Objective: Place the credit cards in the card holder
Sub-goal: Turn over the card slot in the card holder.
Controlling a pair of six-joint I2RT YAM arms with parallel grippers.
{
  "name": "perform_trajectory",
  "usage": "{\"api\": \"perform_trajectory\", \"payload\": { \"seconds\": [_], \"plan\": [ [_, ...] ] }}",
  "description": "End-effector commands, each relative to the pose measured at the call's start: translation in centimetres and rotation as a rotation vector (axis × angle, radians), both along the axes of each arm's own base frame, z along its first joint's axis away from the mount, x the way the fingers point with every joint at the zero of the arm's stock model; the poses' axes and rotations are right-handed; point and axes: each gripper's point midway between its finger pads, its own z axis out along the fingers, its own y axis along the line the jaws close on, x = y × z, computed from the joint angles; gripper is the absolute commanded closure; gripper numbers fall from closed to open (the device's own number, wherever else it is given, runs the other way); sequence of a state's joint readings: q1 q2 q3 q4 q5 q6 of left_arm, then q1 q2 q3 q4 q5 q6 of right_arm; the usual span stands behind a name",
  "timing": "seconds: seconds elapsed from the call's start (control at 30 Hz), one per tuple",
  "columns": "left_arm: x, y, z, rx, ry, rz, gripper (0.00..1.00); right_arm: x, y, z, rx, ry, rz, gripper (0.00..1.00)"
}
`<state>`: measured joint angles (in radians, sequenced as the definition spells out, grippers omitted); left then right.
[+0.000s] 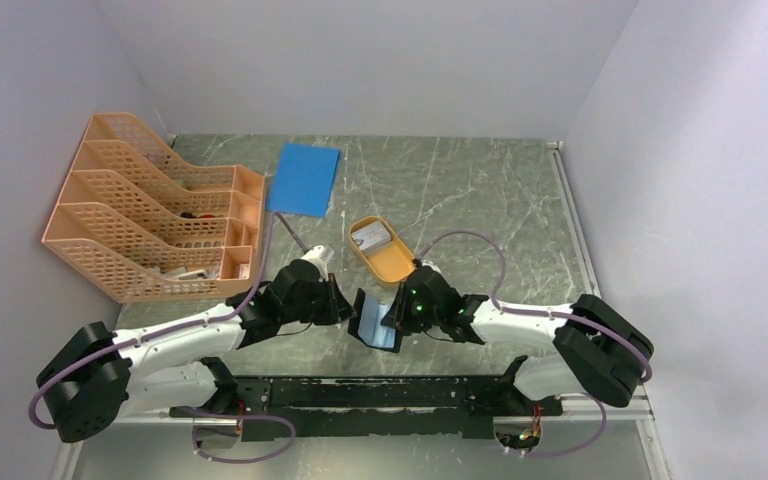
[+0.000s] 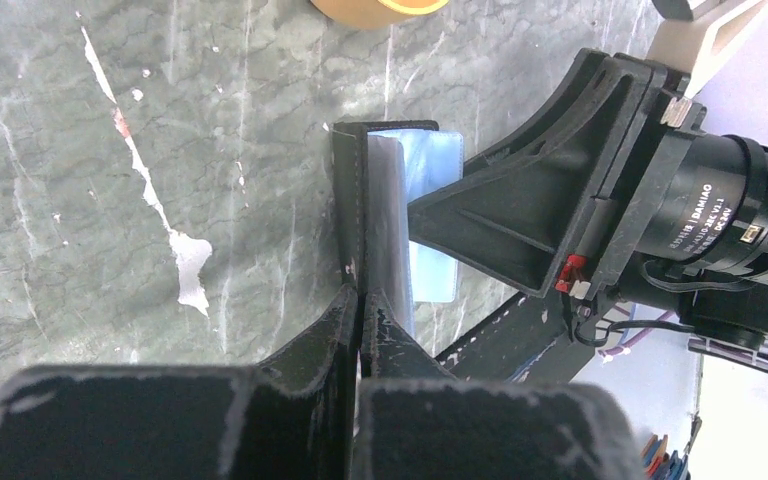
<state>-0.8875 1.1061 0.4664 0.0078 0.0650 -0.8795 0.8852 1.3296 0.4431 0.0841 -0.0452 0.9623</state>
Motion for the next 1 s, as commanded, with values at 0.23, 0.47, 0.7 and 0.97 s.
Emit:
{"api": "perform_trajectory", "payload": {
  "seconds": [0.23, 0.47, 0.7, 0.97],
  "plan": [
    [0.2, 1.3, 0.1, 0.04, -0.026, 0.041, 0.95, -0.1, -0.6, 0.6, 0.054, -0.026, -0.015, 0.47],
    [0.3, 1.1, -0.2, 0.036, -0.019, 0.043, 0.95, -0.3, 1.3, 2.4, 0.177, -0.034, 0.024, 0.37],
    [0.3, 1.1, 0.0, 0.029, -0.022, 0.045, 0.95, 0.2, 1.8, 2.1, 0.156, -0.024, 0.028, 0.32],
    [0.1, 1.2, -0.4, 0.034, -0.01, 0.044, 0.95, 0.6, 1.7, 1.8, 0.13, -0.022, 0.011, 0.29]
  ]
}}
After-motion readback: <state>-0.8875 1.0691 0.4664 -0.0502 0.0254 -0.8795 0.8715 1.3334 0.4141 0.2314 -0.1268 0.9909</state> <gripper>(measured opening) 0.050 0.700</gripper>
